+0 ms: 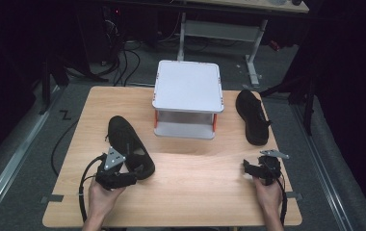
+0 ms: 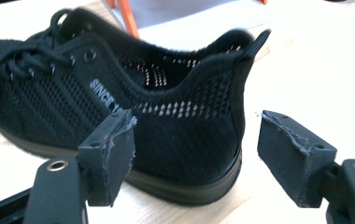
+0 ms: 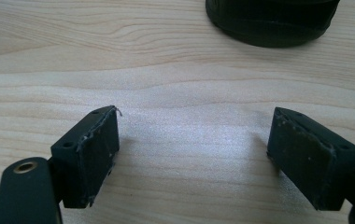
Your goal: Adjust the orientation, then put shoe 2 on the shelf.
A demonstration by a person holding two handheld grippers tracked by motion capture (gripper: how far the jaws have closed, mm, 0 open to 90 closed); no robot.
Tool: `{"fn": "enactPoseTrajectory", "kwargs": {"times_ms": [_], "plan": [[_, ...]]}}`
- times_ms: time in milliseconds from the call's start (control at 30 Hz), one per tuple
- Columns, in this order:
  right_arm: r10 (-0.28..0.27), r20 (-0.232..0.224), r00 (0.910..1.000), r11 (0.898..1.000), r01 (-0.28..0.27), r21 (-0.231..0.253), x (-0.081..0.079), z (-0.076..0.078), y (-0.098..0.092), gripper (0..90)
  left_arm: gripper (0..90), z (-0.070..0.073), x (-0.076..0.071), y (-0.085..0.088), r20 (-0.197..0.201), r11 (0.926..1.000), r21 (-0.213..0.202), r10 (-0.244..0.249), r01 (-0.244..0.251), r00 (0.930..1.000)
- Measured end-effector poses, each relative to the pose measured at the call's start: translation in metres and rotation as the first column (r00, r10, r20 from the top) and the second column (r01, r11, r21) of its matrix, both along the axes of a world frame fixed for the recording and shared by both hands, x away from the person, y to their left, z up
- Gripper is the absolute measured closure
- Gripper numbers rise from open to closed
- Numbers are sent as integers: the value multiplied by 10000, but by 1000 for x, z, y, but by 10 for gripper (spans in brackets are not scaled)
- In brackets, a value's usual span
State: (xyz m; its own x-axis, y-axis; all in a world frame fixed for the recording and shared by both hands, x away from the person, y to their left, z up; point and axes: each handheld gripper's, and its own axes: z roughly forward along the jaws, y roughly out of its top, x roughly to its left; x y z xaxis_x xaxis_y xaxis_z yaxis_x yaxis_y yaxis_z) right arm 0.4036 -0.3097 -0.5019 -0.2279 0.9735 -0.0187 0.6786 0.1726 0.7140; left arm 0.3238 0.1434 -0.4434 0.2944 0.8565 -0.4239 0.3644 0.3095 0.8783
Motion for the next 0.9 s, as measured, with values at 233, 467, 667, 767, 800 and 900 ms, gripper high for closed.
{"fn": "enactPoseTrajectory", "kwargs": {"times_ms": [233, 467, 667, 767, 800, 900], "plan": [[-1, -2, 10000, 10000, 1, 3, 0, 0, 0, 164, 282, 5, 6, -9, 18, 9997, 125, -225, 225, 9997], [4, -14, 10000, 10000, -4, 8, 0, 0, 0, 165, 286, 9, 10, -15, 58, 9992, 319, -226, 224, 9997], [28, 0, 10000, 10000, -28, -4, -1, 0, 0, 165, 291, 10, 20, -20, -68, 9983, 500, -282, 285, 9996], [38, -1, 10000, 10000, -38, -2, -1, 0, 0, 165, 297, 9, 26, -21, -150, 9984, 487, -269, 276, 9995], [39, 0, 10000, 10000, -39, -5, -1, 0, 0, 165, 302, 8, 28, -22, -160, 9987, 441, -253, 260, 9996], [41, 0, 10000, 10000, -41, -4, -1, 0, 0, 165, 308, 5, 32, -23, -320, 9980, 572, -254, 272, 9992]]}}
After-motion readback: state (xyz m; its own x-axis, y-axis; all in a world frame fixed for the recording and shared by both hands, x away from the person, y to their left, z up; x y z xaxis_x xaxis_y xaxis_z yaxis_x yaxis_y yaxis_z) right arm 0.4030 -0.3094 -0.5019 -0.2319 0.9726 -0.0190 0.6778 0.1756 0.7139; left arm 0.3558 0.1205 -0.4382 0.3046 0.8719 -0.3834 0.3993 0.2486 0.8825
